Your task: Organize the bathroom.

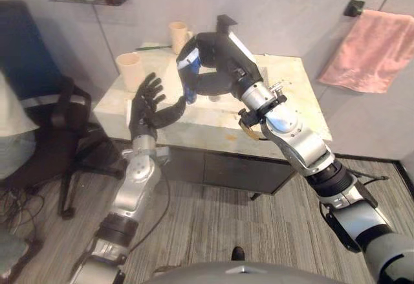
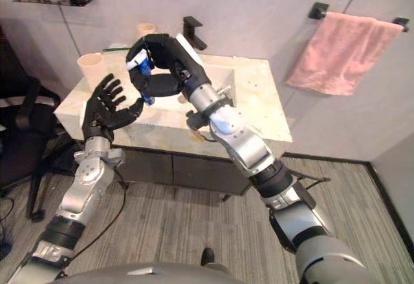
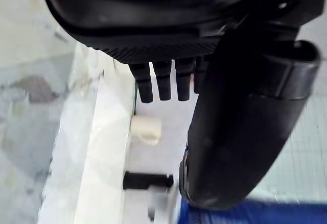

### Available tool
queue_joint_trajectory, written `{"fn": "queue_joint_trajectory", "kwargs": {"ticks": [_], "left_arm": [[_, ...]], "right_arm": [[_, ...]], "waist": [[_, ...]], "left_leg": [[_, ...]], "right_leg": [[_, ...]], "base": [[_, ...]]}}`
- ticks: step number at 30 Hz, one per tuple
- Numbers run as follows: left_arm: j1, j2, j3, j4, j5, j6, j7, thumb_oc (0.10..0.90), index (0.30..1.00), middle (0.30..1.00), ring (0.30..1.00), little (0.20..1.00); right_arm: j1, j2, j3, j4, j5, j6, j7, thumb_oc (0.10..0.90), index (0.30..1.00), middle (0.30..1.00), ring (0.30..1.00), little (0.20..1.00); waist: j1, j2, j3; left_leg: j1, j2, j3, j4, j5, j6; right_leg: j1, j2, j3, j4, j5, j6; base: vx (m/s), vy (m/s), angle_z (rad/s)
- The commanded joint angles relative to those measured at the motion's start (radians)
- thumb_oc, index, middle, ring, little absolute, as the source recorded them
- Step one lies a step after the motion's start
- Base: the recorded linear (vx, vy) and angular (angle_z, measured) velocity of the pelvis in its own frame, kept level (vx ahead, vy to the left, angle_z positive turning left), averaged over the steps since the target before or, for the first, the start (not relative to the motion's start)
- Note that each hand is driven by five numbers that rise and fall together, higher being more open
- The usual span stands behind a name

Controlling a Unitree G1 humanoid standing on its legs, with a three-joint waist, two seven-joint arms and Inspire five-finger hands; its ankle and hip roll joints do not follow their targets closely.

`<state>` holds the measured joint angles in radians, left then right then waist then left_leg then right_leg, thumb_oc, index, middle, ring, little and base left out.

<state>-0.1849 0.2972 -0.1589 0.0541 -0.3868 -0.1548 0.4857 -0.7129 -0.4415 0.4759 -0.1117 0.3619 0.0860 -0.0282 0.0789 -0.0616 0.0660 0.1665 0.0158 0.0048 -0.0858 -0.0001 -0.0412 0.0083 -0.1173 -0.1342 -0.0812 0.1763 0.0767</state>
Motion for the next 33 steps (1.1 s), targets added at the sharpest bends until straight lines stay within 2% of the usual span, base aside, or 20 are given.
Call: {"fn": "queue_joint_trajectory", "kwargs": {"ticks": [1,6,8,11,13,14,15,16,18,19,20,24,25,26,28,29,30,32,33], "left_arm": [[-0.044,0.086,0.083,-0.15,0.047,-0.118,0.016,0.8,0.9,0.9,0.9,0.9],[-0.002,0.096,0.132,-0.216,0.031,-0.129,-0.013,0.8,0.9,0.9,0.9,0.9],[0.005,0.098,0.139,-0.235,0.028,-0.125,-0.025,0.8,0.9,0.9,0.9,0.9],[0.012,0.103,0.144,-0.263,0.033,-0.115,-0.038,0.8,0.9,0.9,0.9,0.9],[0.016,0.102,0.139,-0.268,0.026,-0.111,-0.057,0.8,0.9,0.9,0.9,0.9],[0.015,0.103,0.136,-0.266,0.024,-0.11,-0.063,0.8,0.9,0.9,0.9,0.9],[0.009,0.101,0.126,-0.26,0.024,-0.105,-0.065,0.8,0.9,0.9,0.9,0.9],[0.005,0.099,0.116,-0.254,0.025,-0.098,-0.065,0.8,0.9,0.9,0.9,0.9],[-0.005,0.103,0.1,-0.243,0.02,-0.095,-0.066,0.8,0.9,0.9,0.9,0.9],[-0.007,0.108,0.092,-0.238,0.007,-0.097,-0.078,0.8,0.9,0.9,0.9,0.9],[-0.002,0.11,0.092,-0.239,0.0,-0.101,-0.085,0.8,0.9,0.9,0.9,0.9],[0.011,0.111,0.073,-0.233,-0.017,-0.118,-0.095,0.8,0.9,0.9,0.9,0.9],[0.005,0.106,0.06,-0.234,-0.026,-0.105,-0.102,0.8,0.9,0.9,0.9,0.9],[0.0,0.103,0.051,-0.234,-0.03,-0.101,-0.1,0.8,0.9,0.9,0.9,0.9],[-0.012,0.098,0.037,-0.239,-0.032,-0.088,-0.096,0.8,0.9,0.9,0.9,0.9],[-0.017,0.095,0.033,-0.241,-0.04,-0.081,-0.097,0.8,0.9,0.9,0.9,0.9],[-0.025,0.088,0.026,-0.236,-0.046,-0.077,-0.104,0.8,0.9,0.9,0.9,0.9],[-0.032,0.085,0.021,-0.225,-0.059,-0.075,-0.122,0.8,0.9,0.9,0.9,0.9],[-0.037,0.084,0.007,-0.219,-0.057,-0.074,-0.117,0.8,0.9,0.9,0.9,0.9]], "right_arm": [[-0.199,0.021,-0.048,-0.063,-0.002,-0.113,-0.031,0.4,0.3,0.3,0.3,0.3],[-0.22,0.002,-0.053,-0.055,-0.016,-0.128,-0.072,0.4,0.3,0.3,0.3,0.3],[-0.225,0.003,-0.058,-0.05,-0.029,-0.135,-0.082,0.4,0.3,0.3,0.3,0.3],[-0.229,0.009,-0.065,-0.044,-0.047,-0.144,-0.103,0.4,0.3,0.3,0.3,0.3],[-0.239,0.003,-0.069,-0.036,-0.061,-0.148,-0.137,0.4,0.3,0.3,0.3,0.3],[-0.241,-0.002,-0.07,-0.035,-0.068,-0.147,-0.145,0.4,0.3,0.3,0.3,0.3],[-0.249,-0.014,-0.069,-0.026,-0.066,-0.155,-0.164,0.4,0.3,0.3,0.3,0.3],[-0.259,-0.021,-0.068,-0.012,-0.067,-0.166,-0.177,0.4,0.3,0.3,0.3,0.3],[-0.284,-0.043,-0.07,0.021,-0.073,-0.2,-0.203,0.4,0.3,0.3,0.3,0.3],[-0.296,-0.058,-0.081,0.043,-0.101,-0.222,-0.23,0.4,0.3,0.3,0.3,0.3],[-0.296,-0.061,-0.091,0.062,-0.122,-0.256,-0.251,0.4,0.3,0.3,0.3,0.3],[-0.306,-0.076,-0.114,0.085,-0.15,-0.291,-0.32,0.4,0.3,0.3,0.3,0.3],[-0.304,-0.071,-0.128,0.095,-0.173,-0.3,-0.378,0.4,0.3,0.3,0.3,0.3],[-0.3,-0.067,-0.134,0.102,-0.19,-0.309,-0.397,0.4,0.3,0.3,0.3,0.3],[-0.286,-0.053,-0.137,0.105,-0.244,-0.328,-0.432,0.4,0.3,0.3,0.3,0.3],[-0.282,-0.048,-0.136,0.105,-0.257,-0.33,-0.446,0.4,0.3,0.3,0.3,0.3],[-0.277,-0.036,-0.13,0.107,-0.294,-0.332,-0.471,0.4,0.3,0.3,0.3,0.3],[-0.283,-0.018,-0.119,0.117,-0.365,-0.331,-0.508,0.4,0.3,0.3,0.3,0.3],[-0.303,-0.006,-0.101,0.136,-0.364,-0.324,-0.536,0.4,0.3,0.3,0.3,0.3]], "waist": [[0.039,-0.034,-0.06],[0.068,-0.045,-0.052],[0.077,-0.044,-0.048],[0.09,-0.045,-0.035],[0.076,-0.043,-0.028],[0.071,-0.044,-0.028],[0.057,-0.049,-0.031],[0.047,-0.052,-0.035],[0.025,-0.06,-0.036],[0.009,-0.059,-0.025],[0.009,-0.061,-0.02],[0.012,-0.069,-0.019],[0.009,-0.081,-0.014],[0.008,-0.089,-0.008],[0.014,-0.093,0.013],[0.017,-0.091,0.021],[0.022,-0.093,0.034],[0.03,-0.094,0.037],[0.031,-0.089,0.026]], "left_leg": [[-0.069,-0.038,-0.041,-0.001,0.001,0.064],[-0.078,-0.052,-0.071,-0.001,0.008,0.071],[-0.074,-0.052,-0.078,-0.001,0.002,0.072],[-0.077,-0.057,-0.088,-0.001,0.013,0.078],[-0.079,-0.061,-0.107,-0.001,0.029,0.083],[-0.081,-0.063,-0.114,-0.001,0.031,0.083],[-0.084,-0.07,-0.127,-0.001,0.032,0.08],[-0.086,-0.074,-0.136,-0.001,0.027,0.077],[-0.087,-0.095,-0.149,-0.001,0.021,0.081],[-0.077,-0.1,-0.174,-0.001,0.017,0.091],[-0.076,-0.101,-0.178,-0.001,0.018,0.094],[-0.077,-0.092,-0.163,0.019,0.025,0.085],[-0.095,-0.094,-0.129,0.107,-0.01,0.071],[-0.117,-0.101,-0.126,0.184,-0.022,0.062],[-0.177,-0.111,-0.135,0.357,0.001,0.046],[-0.195,-0.111,-0.139,0.389,0.015,0.043],[-0.232,-0.091,-0.142,0.413,0.024,0.037],[-0.238,-0.059,-0.155,0.345,0.02,0.033],[-0.222,-0.022,-0.174,0.237,0.026,0.029]], "right_leg": [[0.097,-0.044,0.019,-0.006,-0.076,0.025],[0.101,-0.062,0.0,0.006,-0.07,0.032],[0.101,-0.081,-0.019,0.045,-0.077,0.033],[0.077,-0.114,-0.034,0.159,-0.049,0.036],[0.033,-0.042,0.027,0.216,-0.081,0.021],[0.027,-0.019,0.041,0.208,-0.097,0.015],[0.018,0.027,0.07,0.166,-0.118,-0.003],[0.016,0.054,0.084,0.127,-0.117,-0.015],[-0.023,0.106,0.137,0.047,-0.054,-0.021],[-0.06,0.136,0.21,0.067,-0.04,-0.027],[-0.056,0.145,0.223,0.066,-0.041,-0.034],[-0.024,0.15,0.223,0.043,-0.04,-0.049],[0.0,0.138,0.215,0.036,-0.045,-0.059],[0.011,0.13,0.21,0.037,-0.047,-0.063],[0.036,0.121,0.201,0.042,-0.056,-0.078],[0.043,0.121,0.201,0.043,-0.057,-0.083],[0.053,0.116,0.203,0.045,-0.06,-0.088],[0.063,0.111,0.208,0.042,-0.068,-0.087],[0.07,0.108,0.215,0.031,-0.076,-0.084]], "base": [[-0.03,0.089,0.41],[-0.03,0.101,0.44],[0.02,0.093,0.4],[0.03,0.06,0.4],[0.07,0.058,0.44],[0.12,0.03,0.7],[0.14,-0.002,0.86],[0.16,-0.029,1.1],[0.15,-0.076,1.09],[0.16,-0.105,0.92],[0.13,-0.092,0.8],[0.08,-0.077,0.56],[0.17,-0.057,0.24],[0.18,-0.038,0.31],[0.16,0.029,0.35],[0.15,0.067,0.28],[0.12,0.084,0.24],[0.17,0.131,0.2],[0.22,0.18,0.04]]}}
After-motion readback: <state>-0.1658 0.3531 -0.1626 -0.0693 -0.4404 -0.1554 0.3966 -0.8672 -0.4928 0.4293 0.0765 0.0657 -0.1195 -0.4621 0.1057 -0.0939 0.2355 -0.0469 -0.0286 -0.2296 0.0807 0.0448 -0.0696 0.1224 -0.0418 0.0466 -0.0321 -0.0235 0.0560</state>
